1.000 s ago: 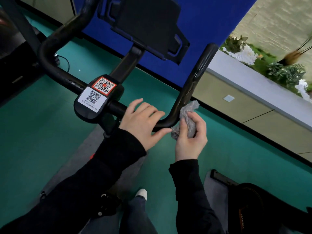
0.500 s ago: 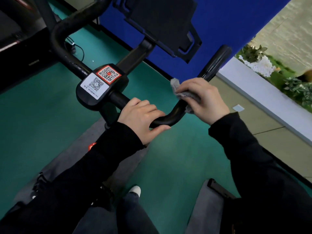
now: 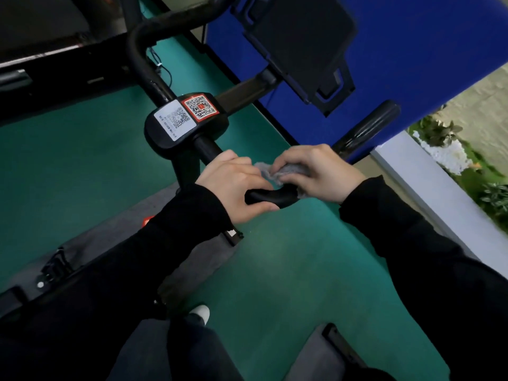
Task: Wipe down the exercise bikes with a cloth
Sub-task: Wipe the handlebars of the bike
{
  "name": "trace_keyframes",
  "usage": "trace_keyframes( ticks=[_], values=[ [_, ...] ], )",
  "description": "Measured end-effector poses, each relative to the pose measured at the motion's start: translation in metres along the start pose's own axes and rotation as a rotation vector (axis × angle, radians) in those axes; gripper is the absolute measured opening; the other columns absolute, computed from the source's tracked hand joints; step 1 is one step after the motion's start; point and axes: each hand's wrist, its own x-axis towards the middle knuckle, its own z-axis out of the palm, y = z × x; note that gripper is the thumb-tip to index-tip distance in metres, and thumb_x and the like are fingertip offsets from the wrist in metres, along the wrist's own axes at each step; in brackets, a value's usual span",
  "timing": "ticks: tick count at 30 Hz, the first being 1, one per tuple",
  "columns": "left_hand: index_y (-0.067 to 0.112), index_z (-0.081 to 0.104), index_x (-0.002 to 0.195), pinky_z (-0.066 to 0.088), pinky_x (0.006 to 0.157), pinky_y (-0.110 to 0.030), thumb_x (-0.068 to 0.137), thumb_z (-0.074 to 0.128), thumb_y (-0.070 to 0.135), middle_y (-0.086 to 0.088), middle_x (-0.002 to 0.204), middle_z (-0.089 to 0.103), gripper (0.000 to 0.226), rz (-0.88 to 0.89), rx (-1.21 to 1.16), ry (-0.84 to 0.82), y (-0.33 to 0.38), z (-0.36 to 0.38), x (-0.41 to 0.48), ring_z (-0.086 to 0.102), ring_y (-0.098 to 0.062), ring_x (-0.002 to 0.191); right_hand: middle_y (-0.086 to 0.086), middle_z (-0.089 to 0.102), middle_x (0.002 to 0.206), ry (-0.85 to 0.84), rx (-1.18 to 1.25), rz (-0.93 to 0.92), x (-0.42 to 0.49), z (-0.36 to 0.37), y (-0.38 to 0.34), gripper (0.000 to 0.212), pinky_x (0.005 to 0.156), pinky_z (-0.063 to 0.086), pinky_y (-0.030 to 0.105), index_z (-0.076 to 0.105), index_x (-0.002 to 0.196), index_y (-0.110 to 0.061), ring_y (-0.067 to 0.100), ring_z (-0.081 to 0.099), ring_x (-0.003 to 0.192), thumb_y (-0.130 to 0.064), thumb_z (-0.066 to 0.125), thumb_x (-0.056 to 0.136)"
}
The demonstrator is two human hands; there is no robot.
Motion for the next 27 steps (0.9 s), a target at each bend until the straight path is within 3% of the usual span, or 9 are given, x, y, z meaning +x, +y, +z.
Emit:
trace_keyframes(
  ticks=[7,12,14,19,24,27],
  values=[
    [0.026,0.074,0.088,0.032,0.072,-0.030,0.078,0.059,0.056,0.008,0.070,0.065,0.036,0.005,0.000,0.010,-0.001,0.002,0.000,0.058,-0.018,0.071,0.005,0.069,0.102,-0.188,-0.028,0.169,0.018,-0.015,0.010,0.017,0.086,0.047,0.032,0.066,0.107,-0.012,0.018,0.061,0.097,-0.019,0.060,0.092],
    [0.022,0.075,0.088,0.029,0.070,-0.030,0.075,0.067,0.052,0.005,0.069,0.066,0.034,0.046,0.010,0.051,-0.003,0.001,0.000,0.059,-0.022,0.067,0.000,0.068,0.089,-0.274,0.008,0.226,0.026,-0.005,-0.005,0.014,0.078,0.045,0.018,0.067,0.102,-0.016,0.012,0.060,0.085,-0.016,0.062,0.089],
    [0.021,0.074,0.087,0.027,0.069,-0.030,0.073,0.071,0.051,0.003,0.069,0.065,0.033,0.058,0.015,0.065,-0.003,0.002,0.000,0.059,-0.022,0.066,-0.001,0.068,0.091,-0.319,-0.007,0.205,0.026,-0.004,-0.008,0.014,0.078,0.045,0.019,0.067,0.102,-0.015,0.012,0.059,0.085,-0.015,0.061,0.089],
    [0.021,0.074,0.081,0.029,0.070,-0.029,0.075,0.069,0.053,0.004,0.068,0.064,0.032,0.041,-0.002,0.049,-0.005,0.003,-0.001,0.059,-0.021,0.068,0.006,0.066,0.101,-0.166,-0.131,0.296,0.018,-0.016,0.004,0.015,0.081,0.043,0.028,0.066,0.103,-0.009,0.022,0.059,0.096,-0.011,0.057,0.091],
    [0.021,0.074,0.079,0.029,0.070,-0.030,0.076,0.064,0.054,0.004,0.066,0.063,0.034,0.061,0.003,0.048,-0.006,0.004,0.000,0.058,-0.022,0.066,0.008,0.066,0.096,-0.059,-0.093,0.235,0.008,0.003,-0.011,0.012,0.081,0.040,0.023,0.066,0.098,-0.005,0.024,0.058,0.091,-0.007,0.058,0.090],
    [0.022,0.074,0.079,0.031,0.069,-0.031,0.080,0.053,0.056,0.005,0.065,0.063,0.040,0.064,-0.011,0.056,-0.007,0.005,-0.001,0.058,-0.022,0.066,0.011,0.064,0.095,0.051,-0.139,0.289,0.001,0.004,-0.005,0.012,0.083,0.039,0.027,0.065,0.098,-0.002,0.029,0.056,0.093,-0.007,0.055,0.092]
  ],
)
